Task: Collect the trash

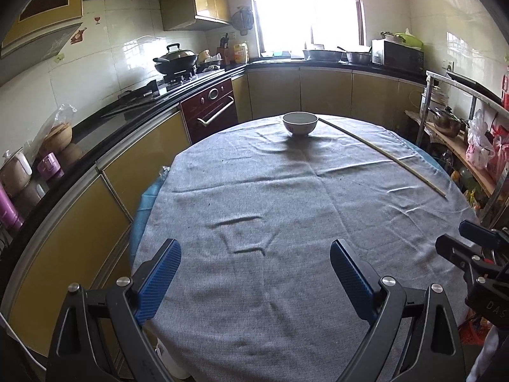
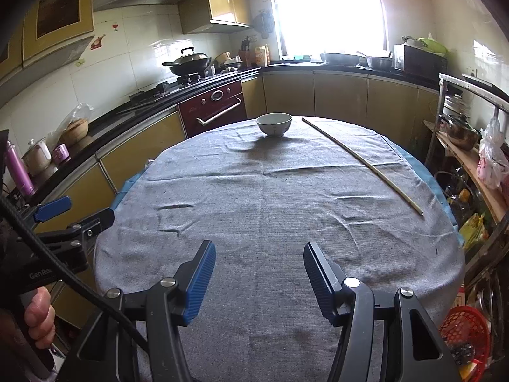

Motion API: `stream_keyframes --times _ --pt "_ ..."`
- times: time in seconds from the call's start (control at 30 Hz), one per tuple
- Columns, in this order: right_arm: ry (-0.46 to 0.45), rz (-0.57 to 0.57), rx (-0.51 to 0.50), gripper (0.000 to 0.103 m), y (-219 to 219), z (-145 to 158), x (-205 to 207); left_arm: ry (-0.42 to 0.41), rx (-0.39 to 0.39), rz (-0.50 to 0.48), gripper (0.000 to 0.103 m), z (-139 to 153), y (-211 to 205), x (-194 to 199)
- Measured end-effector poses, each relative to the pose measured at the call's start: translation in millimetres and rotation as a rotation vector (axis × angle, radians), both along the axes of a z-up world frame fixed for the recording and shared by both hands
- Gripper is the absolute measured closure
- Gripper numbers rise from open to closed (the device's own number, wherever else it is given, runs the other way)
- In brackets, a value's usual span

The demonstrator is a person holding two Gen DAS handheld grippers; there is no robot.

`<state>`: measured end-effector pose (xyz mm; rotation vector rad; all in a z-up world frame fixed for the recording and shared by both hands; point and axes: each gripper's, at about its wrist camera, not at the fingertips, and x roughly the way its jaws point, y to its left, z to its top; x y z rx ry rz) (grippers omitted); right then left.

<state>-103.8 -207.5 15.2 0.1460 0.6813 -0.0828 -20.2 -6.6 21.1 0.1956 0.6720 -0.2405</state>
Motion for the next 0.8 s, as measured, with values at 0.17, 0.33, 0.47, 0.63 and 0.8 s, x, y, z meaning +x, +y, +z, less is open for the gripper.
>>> stream_keyframes --times 0.17,0.33,0.47,0.63,0.8 --pt "0.007 -0.015 0.015 0.041 -8 2 6 0.001 -0.006 -0.008 0.008 4 -6 5" --pt "0.009 -0.020 0.016 0.041 -8 5 12 0.001 -0.018 -0.012 0.008 7 -7 9" --pt "0.009 -0.018 0.007 0.041 -5 8 17 0.002 -0.032 -0.012 0.008 8 -4 13" --pt "0.007 -0.015 -0.004 0.041 0 12 21 -0.007 -0.040 -0.006 0.008 10 2 13" --pt "0.004 -0.011 -0.021 0.041 8 18 24 -0.020 -0.055 0.001 0.008 15 11 12"
